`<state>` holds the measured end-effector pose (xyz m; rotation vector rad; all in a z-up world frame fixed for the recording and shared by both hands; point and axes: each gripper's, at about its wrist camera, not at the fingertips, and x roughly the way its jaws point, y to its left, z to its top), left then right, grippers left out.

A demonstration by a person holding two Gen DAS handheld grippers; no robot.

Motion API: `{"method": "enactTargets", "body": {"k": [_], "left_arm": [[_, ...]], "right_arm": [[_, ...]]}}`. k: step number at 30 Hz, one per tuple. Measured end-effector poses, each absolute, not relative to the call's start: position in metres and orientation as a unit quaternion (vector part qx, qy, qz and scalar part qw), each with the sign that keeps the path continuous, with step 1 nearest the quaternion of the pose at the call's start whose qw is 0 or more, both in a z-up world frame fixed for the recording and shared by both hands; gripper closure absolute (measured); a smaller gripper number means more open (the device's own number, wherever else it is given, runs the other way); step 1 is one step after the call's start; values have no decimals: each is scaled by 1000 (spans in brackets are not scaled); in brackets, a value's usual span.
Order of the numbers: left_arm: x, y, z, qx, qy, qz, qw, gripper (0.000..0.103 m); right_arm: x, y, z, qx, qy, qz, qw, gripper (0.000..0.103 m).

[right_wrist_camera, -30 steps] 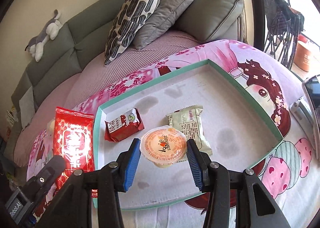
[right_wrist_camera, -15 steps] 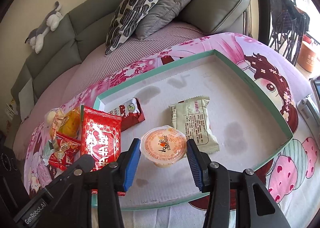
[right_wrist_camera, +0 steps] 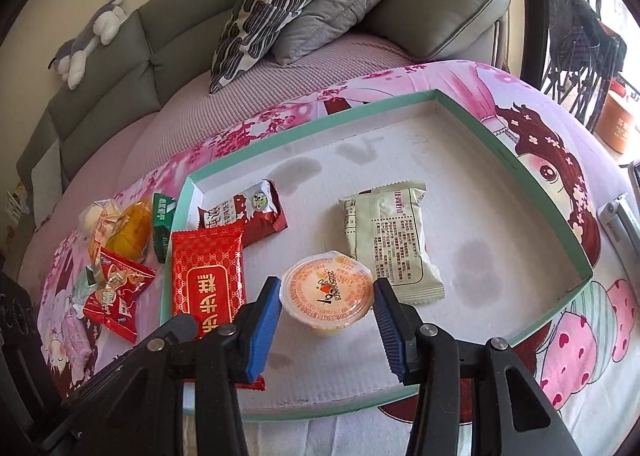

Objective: Organize snacks
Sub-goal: 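Lower the jelly cup and red packet into the tray and open both tools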

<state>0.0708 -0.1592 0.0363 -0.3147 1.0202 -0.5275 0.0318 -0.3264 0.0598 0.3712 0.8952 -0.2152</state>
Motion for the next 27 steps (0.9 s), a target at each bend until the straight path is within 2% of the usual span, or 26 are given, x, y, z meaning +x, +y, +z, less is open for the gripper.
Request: {"method": "enactTargets", "body": {"k": [7, 11, 13, 15, 16, 20, 23, 26, 27], "left_arm": [[69, -165, 38, -121, 482, -245, 832, 90], [68, -168, 38, -111, 483, -246, 833, 86], [68, -170, 39, -107, 483, -250, 832, 82], [65, -171, 40, -103, 483, -256, 831, 74], [65, -173, 41, -99, 482, -256, 832, 74], [61, -175, 45, -87, 482, -256, 834, 68], [58, -173, 53, -67, 475, -240, 844, 58], [57, -167, 61, -76, 465, -237, 850, 57], [57, -164, 63, -73, 462, -226, 855, 53]], "right_arm": [[34, -325, 57, 175, 434, -101, 878, 52], [36, -326, 51, 178, 447, -102, 871, 46], [37, -326, 50, 177, 449, -103, 870, 46], [36, -327, 50, 177, 448, -105, 870, 40], [36, -327, 50, 177, 447, -106, 871, 38], [35, -331, 51, 182, 444, -112, 870, 38], [34, -332, 53, 184, 442, -112, 871, 38], [33, -330, 57, 183, 436, -106, 875, 38], [33, -329, 58, 180, 435, -104, 876, 38]]}}
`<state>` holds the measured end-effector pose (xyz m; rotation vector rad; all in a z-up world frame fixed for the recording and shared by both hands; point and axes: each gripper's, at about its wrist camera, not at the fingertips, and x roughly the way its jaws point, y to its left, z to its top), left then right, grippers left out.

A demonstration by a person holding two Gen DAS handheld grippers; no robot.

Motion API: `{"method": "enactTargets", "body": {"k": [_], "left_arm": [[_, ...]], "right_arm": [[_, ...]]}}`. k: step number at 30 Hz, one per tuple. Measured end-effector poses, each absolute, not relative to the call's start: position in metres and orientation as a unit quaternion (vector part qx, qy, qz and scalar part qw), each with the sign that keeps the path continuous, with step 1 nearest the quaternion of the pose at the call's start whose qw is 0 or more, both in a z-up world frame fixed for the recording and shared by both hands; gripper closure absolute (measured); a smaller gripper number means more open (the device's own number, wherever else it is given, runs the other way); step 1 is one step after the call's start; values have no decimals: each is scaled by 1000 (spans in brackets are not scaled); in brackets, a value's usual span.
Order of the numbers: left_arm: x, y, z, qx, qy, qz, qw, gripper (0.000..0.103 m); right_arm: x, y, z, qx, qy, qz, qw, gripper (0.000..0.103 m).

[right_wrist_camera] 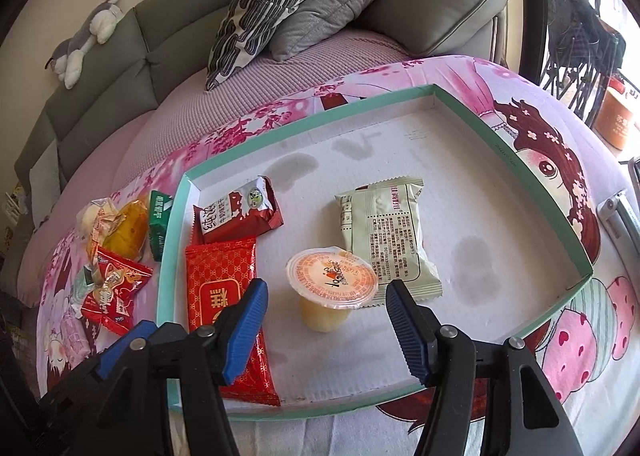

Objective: Organize snacks

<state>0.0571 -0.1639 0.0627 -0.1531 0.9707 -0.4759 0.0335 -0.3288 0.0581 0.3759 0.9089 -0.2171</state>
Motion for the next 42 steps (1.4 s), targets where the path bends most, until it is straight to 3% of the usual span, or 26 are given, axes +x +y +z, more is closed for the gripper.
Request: {"method": "enactTargets", "body": {"k": [5, 17, 22, 27, 29, 32, 42], "left_arm": [[63, -145, 65, -64, 452, -167, 874, 51], [79, -98, 41, -57, 481, -24, 875, 29], [79, -98, 39, -58, 486, -23, 872, 28], [78, -101, 38, -56, 488, -27, 871, 27], [78, -101, 38, -54, 487, -27, 871, 25], [78, -101, 38, -48, 481, -25, 875, 12], [77, -90, 42, -52, 459, -14, 887, 4]], "right_arm": [[33, -324, 61, 172, 436, -99, 878, 38], [35, -311, 63, 151, 437, -88, 882, 37], [36, -315, 59, 154, 441, -93, 879, 23], [36, -314, 58, 152, 439, -88, 881, 17], [36, -313, 58, 151, 436, -87, 883, 0], [36, -312, 59, 151, 430, -82, 886, 0], [35, -305, 61, 137, 411, -63, 899, 0]]}}
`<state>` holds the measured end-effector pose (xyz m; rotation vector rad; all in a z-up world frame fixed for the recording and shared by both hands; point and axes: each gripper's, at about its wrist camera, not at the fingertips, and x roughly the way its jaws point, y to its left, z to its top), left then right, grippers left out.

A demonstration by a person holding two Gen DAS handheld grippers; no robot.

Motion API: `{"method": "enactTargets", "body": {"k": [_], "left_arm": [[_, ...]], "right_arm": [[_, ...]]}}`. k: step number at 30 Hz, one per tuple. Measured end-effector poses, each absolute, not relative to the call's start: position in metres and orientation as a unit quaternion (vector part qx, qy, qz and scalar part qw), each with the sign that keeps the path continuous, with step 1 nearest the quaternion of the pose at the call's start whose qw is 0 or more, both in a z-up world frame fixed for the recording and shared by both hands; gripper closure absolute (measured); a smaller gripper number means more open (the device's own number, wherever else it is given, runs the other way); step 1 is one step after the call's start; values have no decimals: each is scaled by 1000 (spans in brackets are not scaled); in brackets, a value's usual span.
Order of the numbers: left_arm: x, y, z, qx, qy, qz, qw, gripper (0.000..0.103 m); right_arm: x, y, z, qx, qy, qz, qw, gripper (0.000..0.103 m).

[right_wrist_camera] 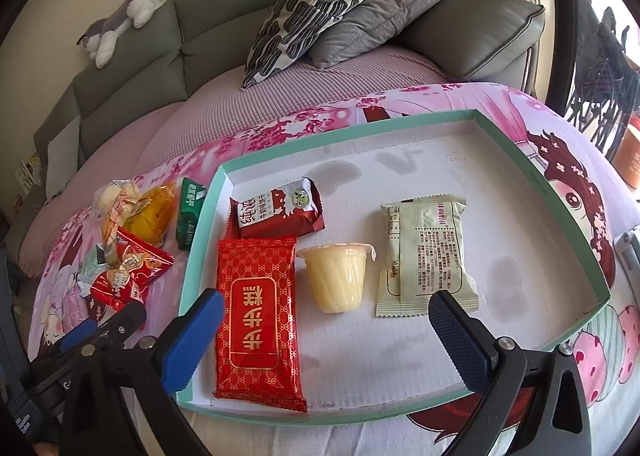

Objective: Organize snacks

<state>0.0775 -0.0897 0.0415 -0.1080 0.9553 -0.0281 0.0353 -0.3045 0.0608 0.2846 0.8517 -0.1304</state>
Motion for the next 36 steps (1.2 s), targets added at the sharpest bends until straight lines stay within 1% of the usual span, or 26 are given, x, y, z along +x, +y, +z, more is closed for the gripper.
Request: {"method": "enactTargets", "body": {"k": [4, 8, 18, 26, 32, 33, 36], "left_arm": [[77, -81, 46, -61, 451, -14, 890, 4], [74, -64, 56, -73, 426, -14, 902, 4], [65, 9, 71, -118, 381, 61, 915, 3], [62, 61, 69, -165, 385, 112, 901, 3], [68, 74, 56, -196, 400, 112, 888, 4], [70, 73, 54, -196, 403, 109, 887, 4], [77, 72, 47, -194, 411, 105, 885, 4]], "right_arm": [[37, -300, 61, 140, 404, -51, 903, 0], [38, -291, 63, 134, 399, -38, 906, 0], [42, -249, 73, 135, 387, 37, 911, 0], [47, -208, 83, 130, 375, 80, 914, 0], [53, -177, 88, 110, 362, 95, 921, 0], [56, -173, 87, 109, 361, 97, 921, 1], [66, -161, 83, 103, 362, 95, 921, 9]]}}
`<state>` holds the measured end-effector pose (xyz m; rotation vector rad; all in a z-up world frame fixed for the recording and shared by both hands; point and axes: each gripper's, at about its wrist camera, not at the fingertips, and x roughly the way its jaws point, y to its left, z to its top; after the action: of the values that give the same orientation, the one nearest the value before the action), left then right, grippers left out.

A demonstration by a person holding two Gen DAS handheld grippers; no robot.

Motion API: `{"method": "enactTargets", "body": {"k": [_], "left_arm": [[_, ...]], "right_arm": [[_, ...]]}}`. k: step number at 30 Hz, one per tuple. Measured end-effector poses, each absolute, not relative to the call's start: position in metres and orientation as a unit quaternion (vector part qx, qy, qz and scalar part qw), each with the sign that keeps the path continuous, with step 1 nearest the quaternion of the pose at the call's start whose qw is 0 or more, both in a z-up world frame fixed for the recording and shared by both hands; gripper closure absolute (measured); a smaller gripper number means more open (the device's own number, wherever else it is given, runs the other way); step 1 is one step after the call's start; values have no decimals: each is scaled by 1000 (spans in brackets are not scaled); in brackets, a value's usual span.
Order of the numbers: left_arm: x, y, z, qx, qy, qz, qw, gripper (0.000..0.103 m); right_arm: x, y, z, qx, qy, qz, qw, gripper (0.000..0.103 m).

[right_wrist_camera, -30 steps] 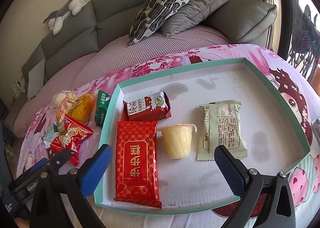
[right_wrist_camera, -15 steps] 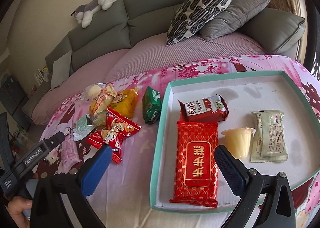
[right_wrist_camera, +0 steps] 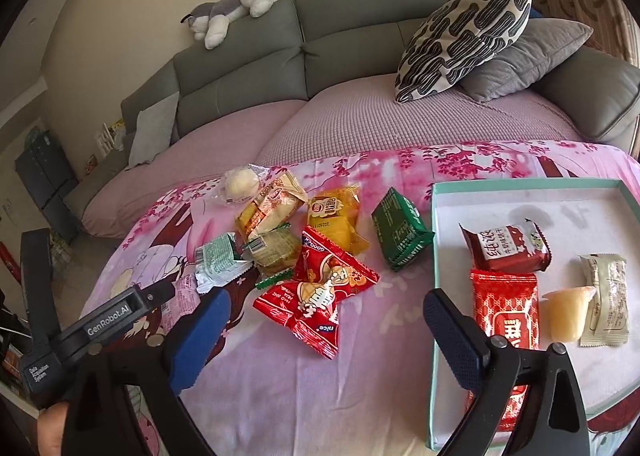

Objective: Organize snacks
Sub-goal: 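Grasp the pink barcode bread packet with the left tool while the right tool grasps the red chip bag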

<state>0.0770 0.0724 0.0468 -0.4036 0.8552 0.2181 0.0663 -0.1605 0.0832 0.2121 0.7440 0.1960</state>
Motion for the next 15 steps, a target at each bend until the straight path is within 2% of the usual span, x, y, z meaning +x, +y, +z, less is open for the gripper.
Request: {"method": "enactTargets", "body": {"k": [4, 8, 15], "left_arm": [[85, 69, 39, -188, 421, 96, 882, 8], [93, 60, 30, -170, 438, 85, 879, 22], [98, 54, 17, -161, 467, 71, 867, 35]], "right_arm": [[83, -150, 72, 112, 371, 95, 917, 20], [96, -142, 57, 120, 389, 96, 908, 31], [106, -128, 32, 112, 432, 99, 890, 42]]}}
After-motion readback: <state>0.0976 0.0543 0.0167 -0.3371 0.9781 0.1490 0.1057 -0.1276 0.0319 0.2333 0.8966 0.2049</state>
